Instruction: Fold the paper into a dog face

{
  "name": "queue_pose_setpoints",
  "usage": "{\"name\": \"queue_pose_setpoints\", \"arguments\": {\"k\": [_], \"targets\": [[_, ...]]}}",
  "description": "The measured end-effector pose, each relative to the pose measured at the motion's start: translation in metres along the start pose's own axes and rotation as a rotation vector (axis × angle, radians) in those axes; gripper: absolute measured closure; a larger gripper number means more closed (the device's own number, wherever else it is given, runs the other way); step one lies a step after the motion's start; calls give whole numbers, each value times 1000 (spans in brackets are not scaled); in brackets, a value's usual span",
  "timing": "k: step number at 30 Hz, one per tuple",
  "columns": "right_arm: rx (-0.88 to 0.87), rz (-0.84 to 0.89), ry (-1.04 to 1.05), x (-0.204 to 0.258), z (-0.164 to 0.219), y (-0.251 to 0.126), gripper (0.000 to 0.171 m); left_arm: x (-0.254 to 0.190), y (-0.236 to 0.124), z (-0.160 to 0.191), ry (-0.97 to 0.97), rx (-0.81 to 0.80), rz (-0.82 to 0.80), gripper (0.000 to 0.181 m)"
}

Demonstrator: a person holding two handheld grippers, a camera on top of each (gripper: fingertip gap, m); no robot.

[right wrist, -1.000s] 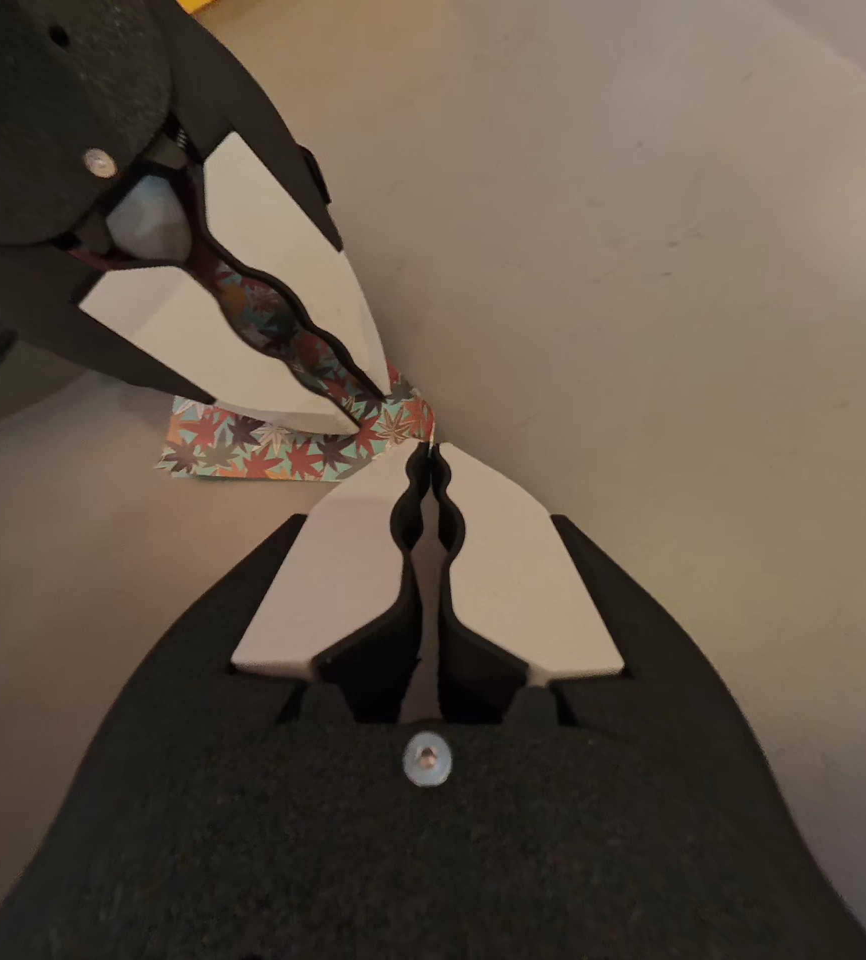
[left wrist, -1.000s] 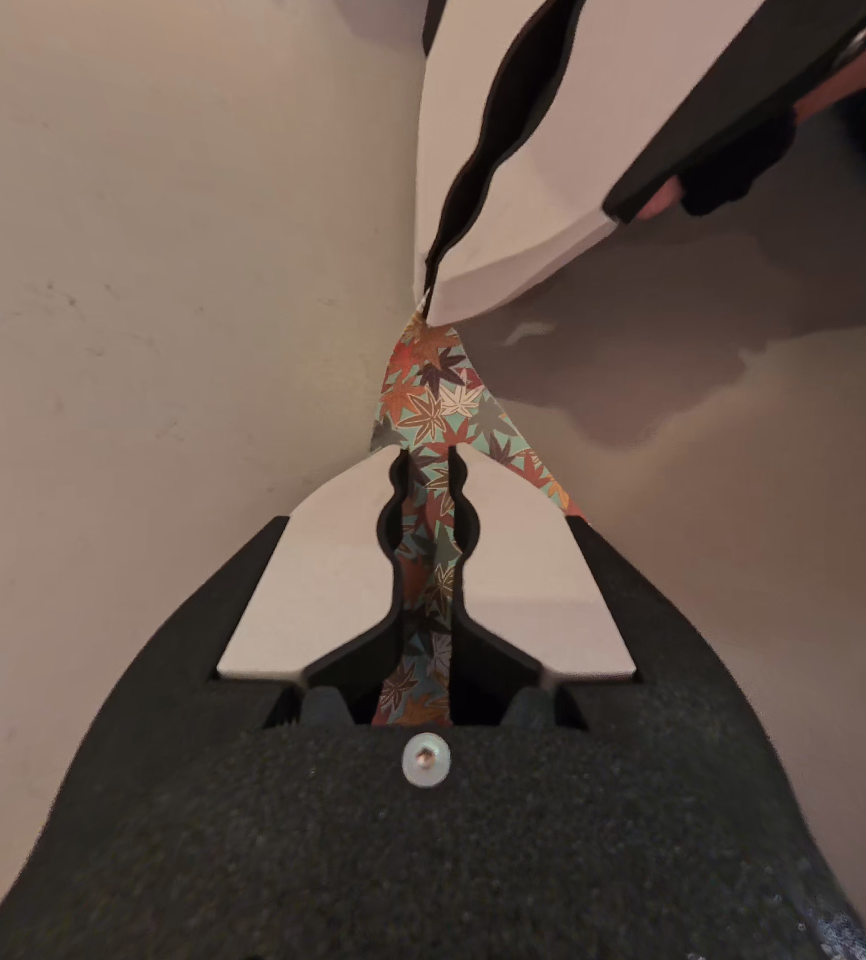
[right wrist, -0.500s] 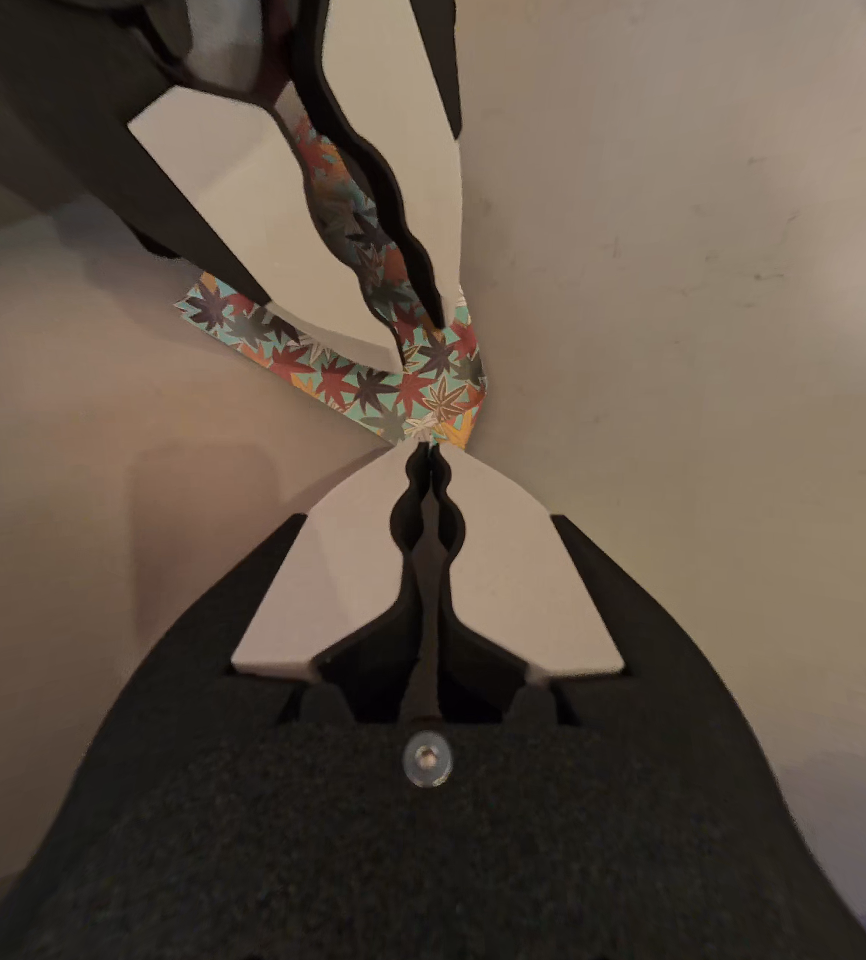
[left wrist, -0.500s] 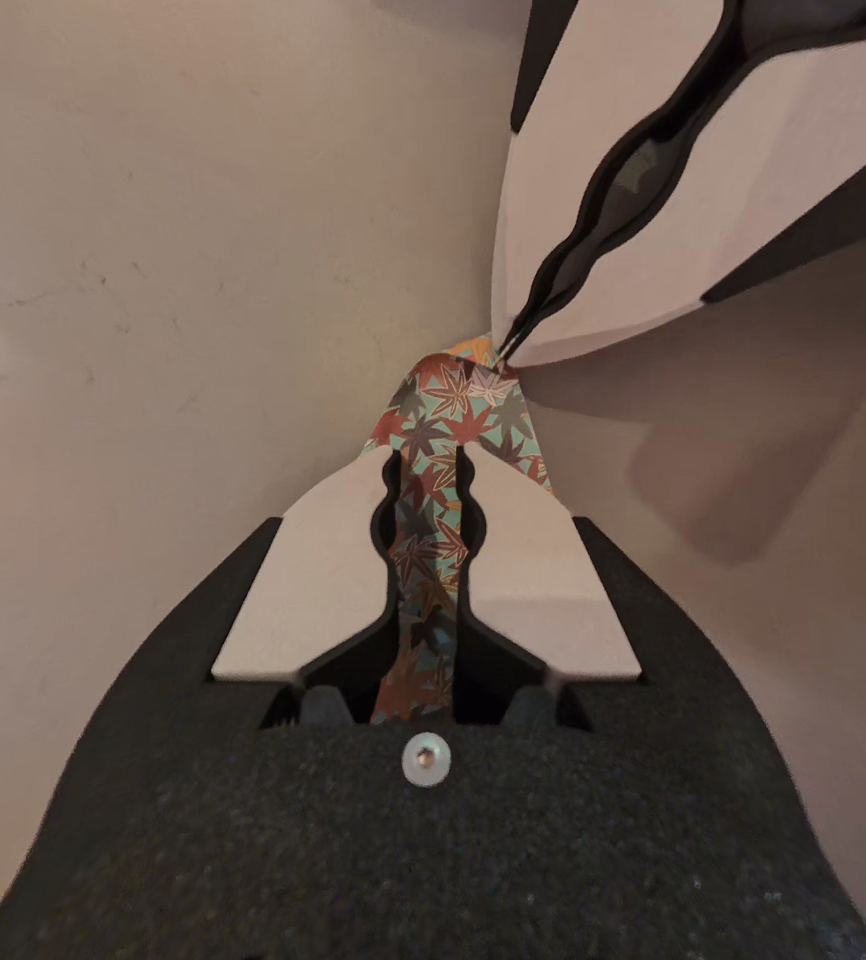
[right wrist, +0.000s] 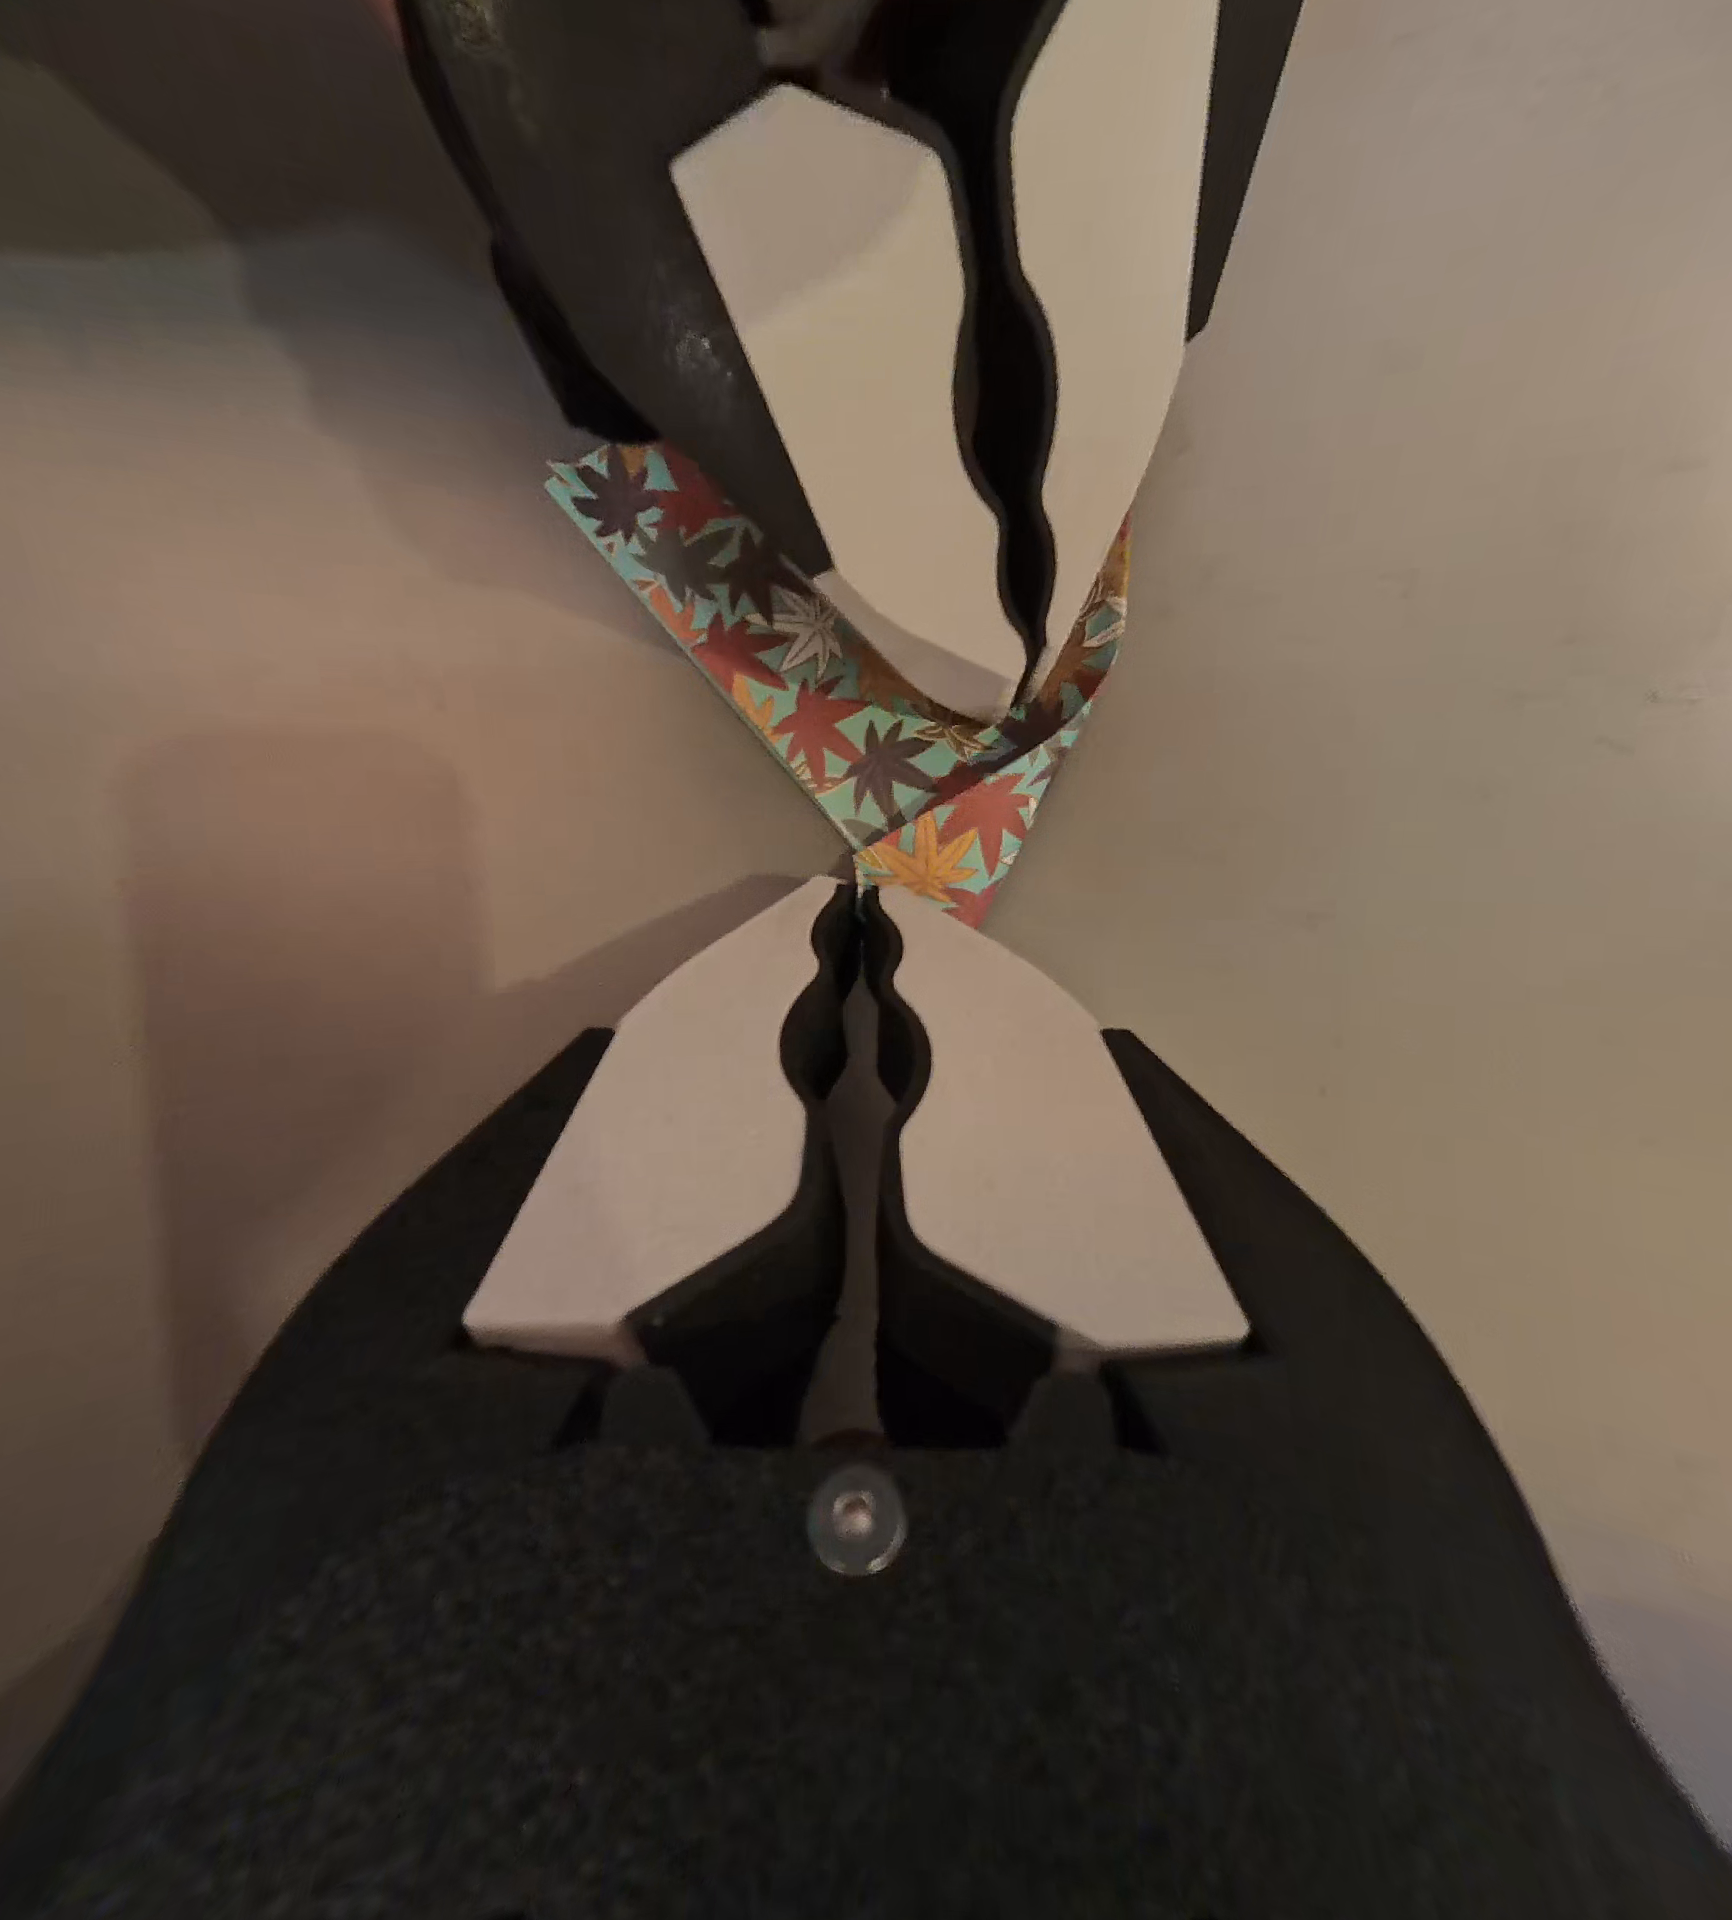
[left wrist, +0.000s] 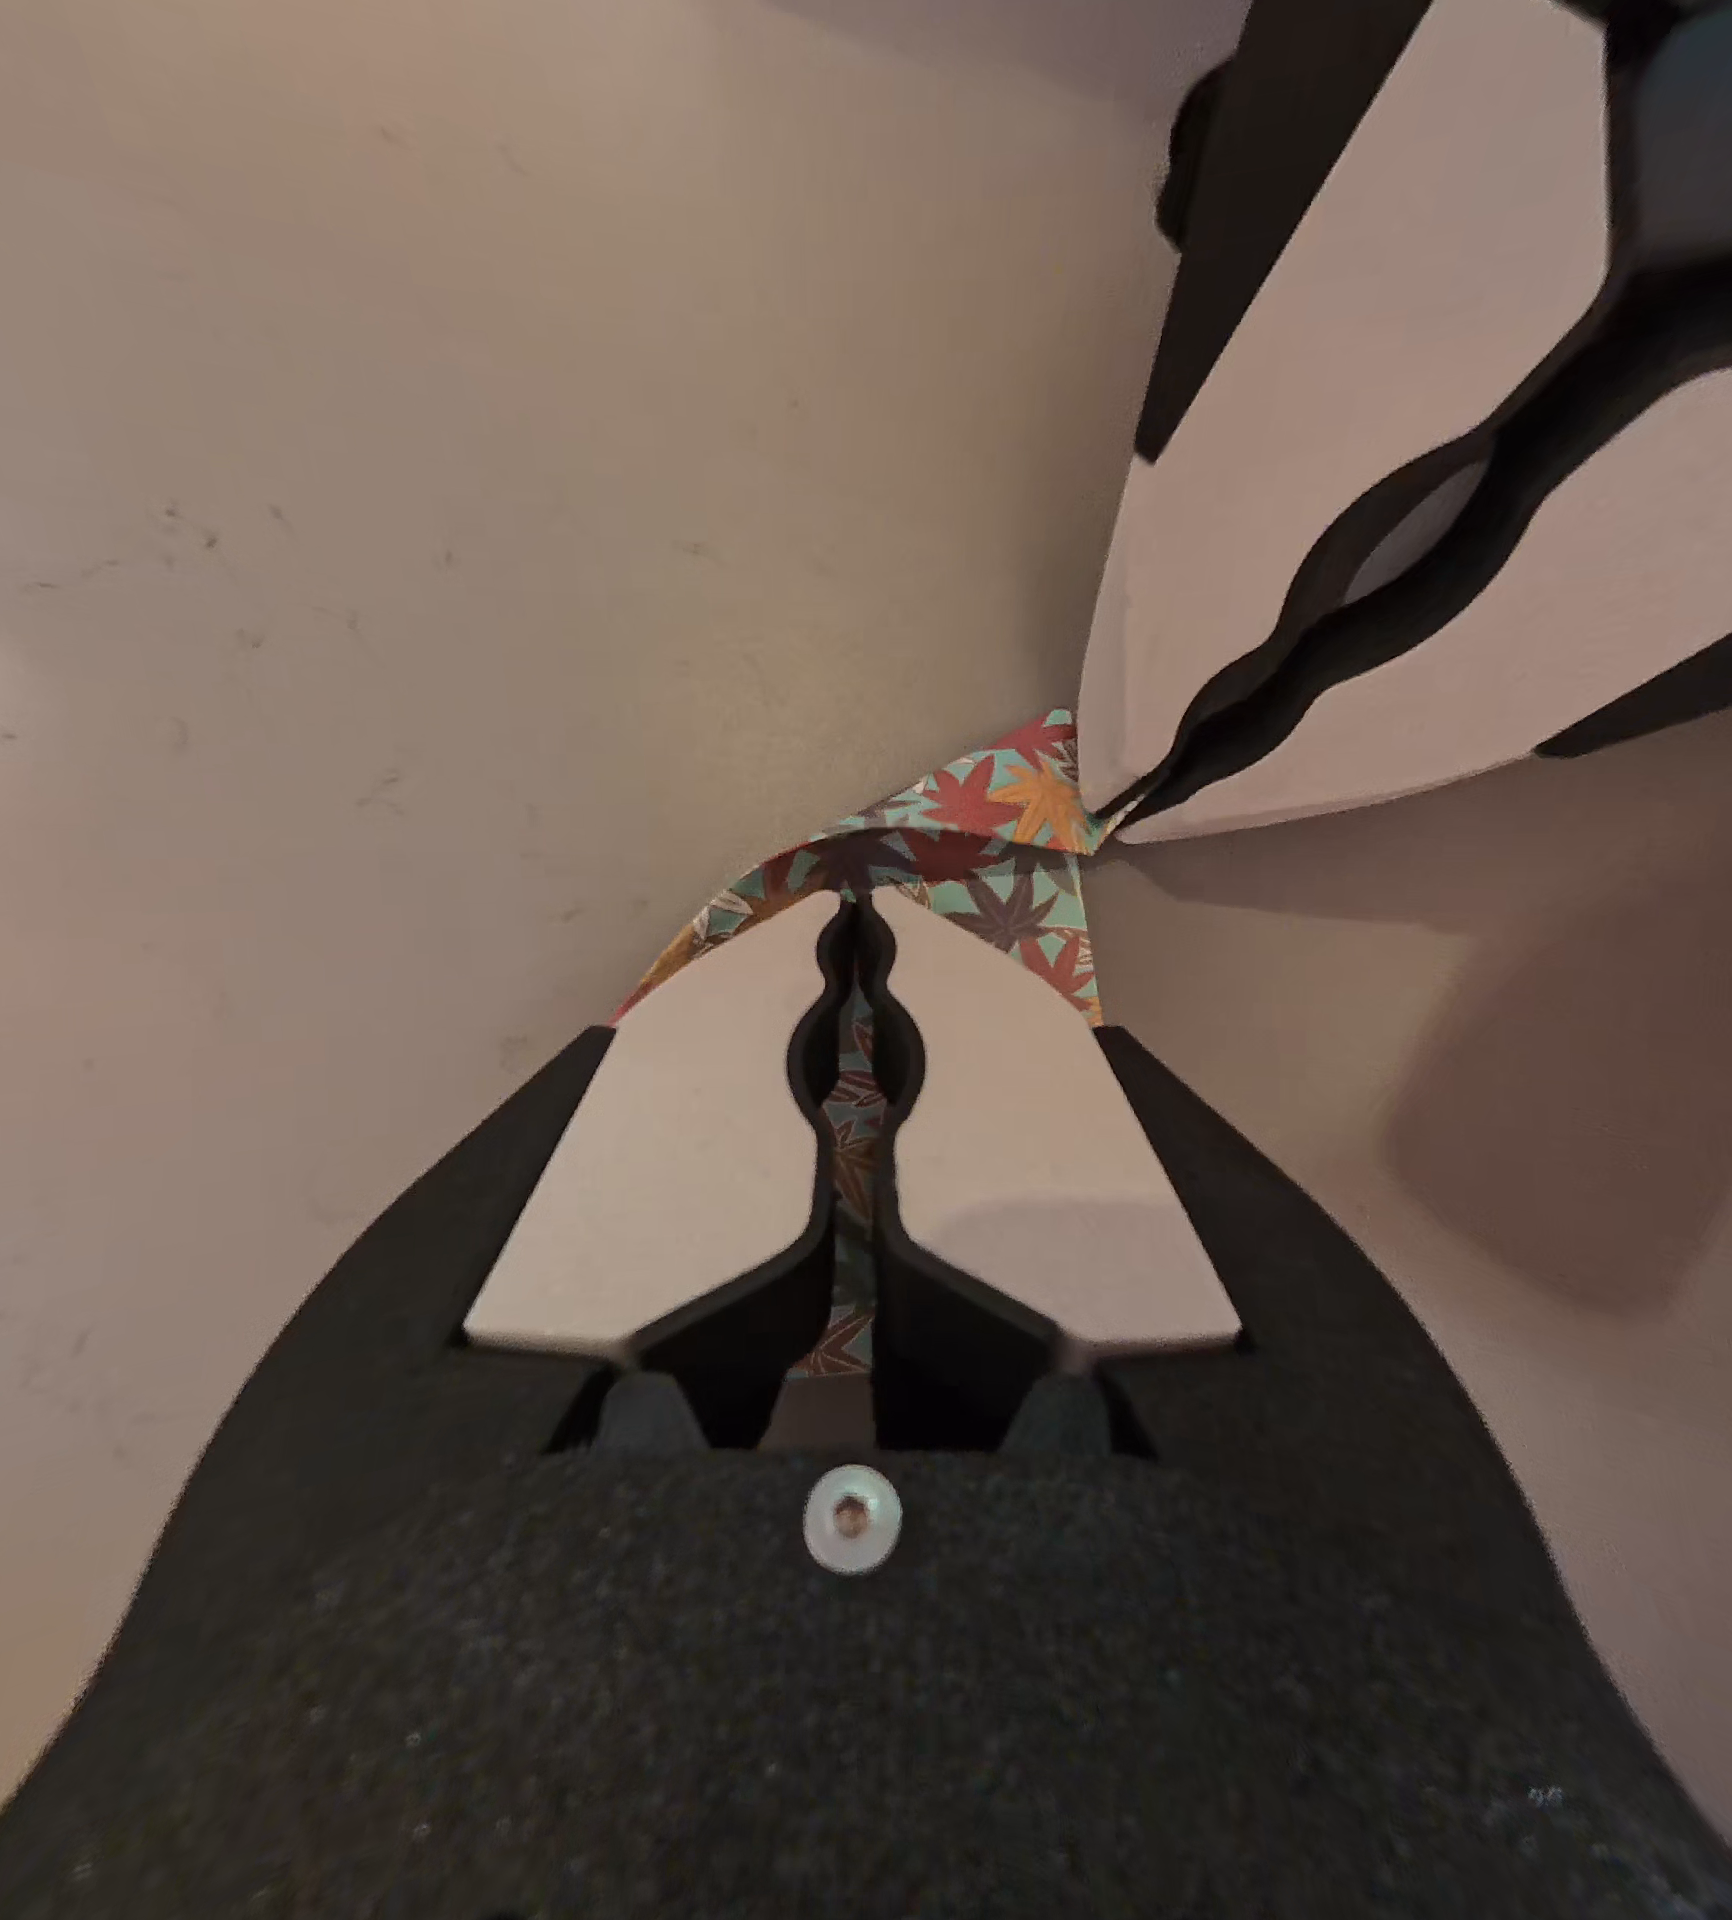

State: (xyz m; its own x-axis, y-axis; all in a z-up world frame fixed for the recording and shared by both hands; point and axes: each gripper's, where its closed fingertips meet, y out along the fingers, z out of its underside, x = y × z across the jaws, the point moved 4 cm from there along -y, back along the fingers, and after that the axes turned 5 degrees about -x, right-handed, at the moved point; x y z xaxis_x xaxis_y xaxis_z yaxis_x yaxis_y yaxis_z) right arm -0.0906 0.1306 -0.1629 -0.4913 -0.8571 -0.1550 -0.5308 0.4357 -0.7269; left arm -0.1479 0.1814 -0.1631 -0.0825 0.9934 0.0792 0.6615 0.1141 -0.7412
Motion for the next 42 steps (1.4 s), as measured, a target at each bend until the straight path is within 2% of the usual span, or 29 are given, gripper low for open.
{"name": "queue_pose_setpoints", "arguments": {"k": [8,13,30,34,42], "targets": [[-5,-12,26,-1,1,0,171,-1,-7,6,20,17,56,174],[8,-20,24,1,0,0,171,0,-5,6,28,-1,41,181],[26,-46,33,9,-5,3,171,-2,-6,6,33,7,32,181],[21,-50,44,9,-5,3,171,-3,-10,5,45,17,47,174],[27,-43,48,9,-5,4,171,-5,-15,-16,-61,-87,79,174]]}}
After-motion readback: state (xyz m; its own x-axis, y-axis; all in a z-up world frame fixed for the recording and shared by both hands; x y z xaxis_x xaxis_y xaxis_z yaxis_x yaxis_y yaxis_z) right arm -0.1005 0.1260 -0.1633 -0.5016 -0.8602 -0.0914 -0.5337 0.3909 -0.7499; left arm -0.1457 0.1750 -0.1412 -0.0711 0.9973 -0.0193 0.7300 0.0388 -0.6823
